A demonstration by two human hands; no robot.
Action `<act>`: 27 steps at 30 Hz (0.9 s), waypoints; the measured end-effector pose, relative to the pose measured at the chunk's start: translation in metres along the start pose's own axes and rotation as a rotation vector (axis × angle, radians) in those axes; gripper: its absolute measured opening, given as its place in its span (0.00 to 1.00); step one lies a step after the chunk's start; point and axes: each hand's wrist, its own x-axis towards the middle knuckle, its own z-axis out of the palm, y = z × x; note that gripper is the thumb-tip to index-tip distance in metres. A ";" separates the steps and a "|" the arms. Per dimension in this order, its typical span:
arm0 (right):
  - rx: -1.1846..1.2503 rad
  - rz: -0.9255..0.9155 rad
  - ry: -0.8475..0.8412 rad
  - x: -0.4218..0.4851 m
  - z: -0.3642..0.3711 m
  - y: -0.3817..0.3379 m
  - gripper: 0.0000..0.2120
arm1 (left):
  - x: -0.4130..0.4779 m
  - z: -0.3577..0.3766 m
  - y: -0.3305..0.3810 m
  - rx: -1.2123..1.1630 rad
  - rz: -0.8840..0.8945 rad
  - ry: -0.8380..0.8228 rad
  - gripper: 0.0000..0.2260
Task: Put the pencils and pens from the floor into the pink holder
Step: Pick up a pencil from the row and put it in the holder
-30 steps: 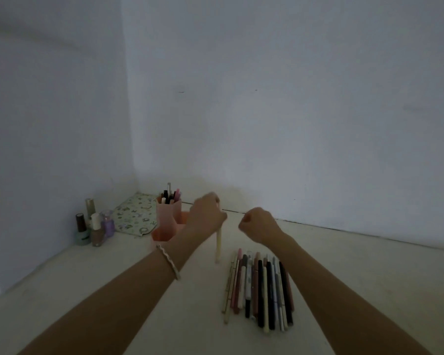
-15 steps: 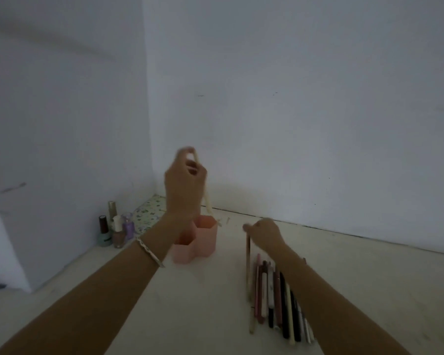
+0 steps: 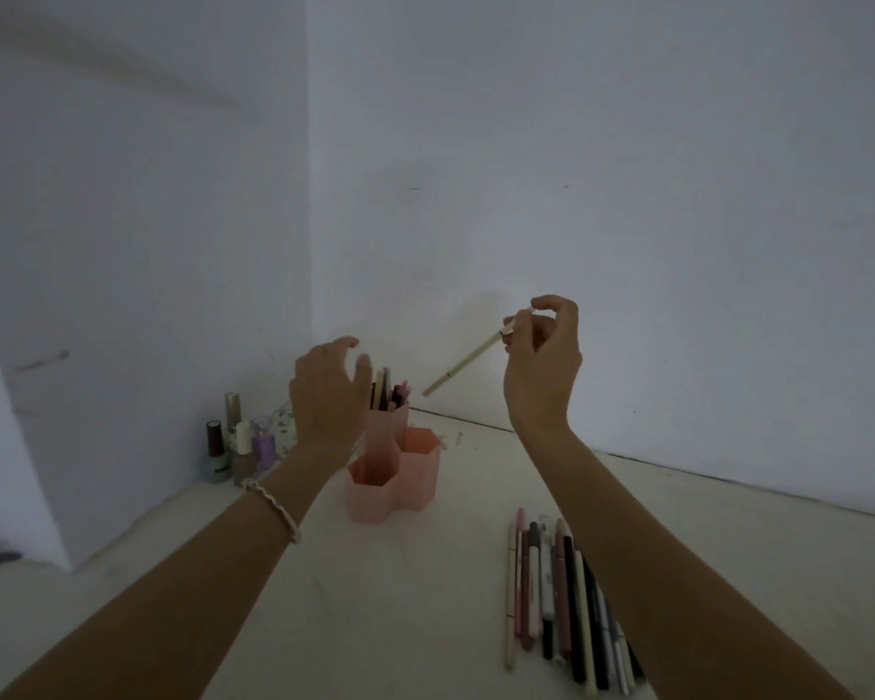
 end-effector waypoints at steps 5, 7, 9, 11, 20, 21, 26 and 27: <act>0.006 -0.080 -0.102 -0.011 0.038 -0.003 0.06 | 0.011 -0.020 0.007 -0.175 -0.038 0.176 0.14; -0.079 -0.112 -0.179 -0.016 0.049 0.003 0.04 | 0.013 -0.025 0.013 -0.229 -0.039 0.196 0.14; -0.199 -0.143 -0.284 -0.022 0.057 0.012 0.02 | 0.012 -0.027 0.017 -0.267 -0.028 0.200 0.14; -0.317 -0.158 -0.430 -0.029 0.062 0.021 0.03 | 0.009 -0.026 0.021 -0.290 -0.012 0.195 0.14; -0.543 -0.145 -0.359 -0.009 0.004 0.029 0.15 | -0.053 0.024 0.073 -0.139 0.093 -0.253 0.05; -0.547 -0.133 -0.349 -0.005 -0.008 0.030 0.14 | -0.063 0.034 0.079 -0.031 0.109 -0.446 0.04; -0.628 -0.028 -0.336 0.006 -0.058 0.042 0.10 | -0.117 0.073 0.095 0.212 0.032 -1.042 0.11; -0.645 -0.016 -0.338 0.007 -0.065 0.044 0.10 | -0.124 0.077 0.096 0.225 0.028 -1.053 0.12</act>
